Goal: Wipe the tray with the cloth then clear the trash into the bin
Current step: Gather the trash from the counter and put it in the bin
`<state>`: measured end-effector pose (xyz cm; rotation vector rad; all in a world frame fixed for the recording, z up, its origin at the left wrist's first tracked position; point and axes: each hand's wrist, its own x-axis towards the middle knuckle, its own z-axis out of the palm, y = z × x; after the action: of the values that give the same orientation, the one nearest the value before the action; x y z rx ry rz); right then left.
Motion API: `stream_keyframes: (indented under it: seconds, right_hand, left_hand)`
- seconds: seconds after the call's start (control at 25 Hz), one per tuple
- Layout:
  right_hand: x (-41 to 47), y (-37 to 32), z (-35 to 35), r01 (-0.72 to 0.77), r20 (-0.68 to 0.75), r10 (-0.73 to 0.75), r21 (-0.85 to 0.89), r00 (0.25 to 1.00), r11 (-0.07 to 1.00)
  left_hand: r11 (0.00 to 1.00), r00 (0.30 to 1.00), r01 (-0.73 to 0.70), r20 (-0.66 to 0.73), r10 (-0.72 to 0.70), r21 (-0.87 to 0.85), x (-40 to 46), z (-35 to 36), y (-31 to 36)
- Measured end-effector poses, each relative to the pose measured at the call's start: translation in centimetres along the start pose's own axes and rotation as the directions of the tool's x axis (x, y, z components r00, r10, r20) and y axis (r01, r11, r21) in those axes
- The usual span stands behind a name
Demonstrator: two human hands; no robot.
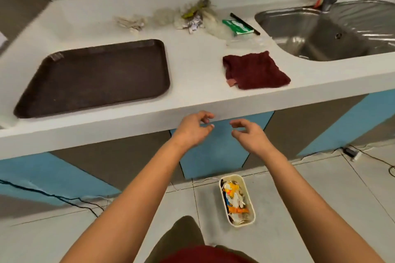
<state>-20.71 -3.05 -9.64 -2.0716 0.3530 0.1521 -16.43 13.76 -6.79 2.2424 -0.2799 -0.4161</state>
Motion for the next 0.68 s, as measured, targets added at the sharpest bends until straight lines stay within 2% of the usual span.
stream_keyframes:
  seconds: [0.2,0.32,0.68]
  right_hand:
    - [3.4,-7.5,-0.2,0.181,0.019,-0.181,-0.003,0.983,0.983]
    - [6.0,-10.9,1.2,0.233,0.040,-0.233,0.001,0.972,0.973]
    - [16.6,-20.1,9.1,0.208,0.008,-0.209,0.048,0.978,0.977]
  left_hand:
    - [0.997,0.983,-0.026,-0.185,0.011,-0.079,0.8,-6.3,1.4]
    - [0.991,0.971,-0.026,-0.238,-0.005,-0.130,2.2,-10.2,0.7]
    - [0.995,0.941,0.007,-0.335,-0.041,-0.104,11.3,-23.6,-6.4]
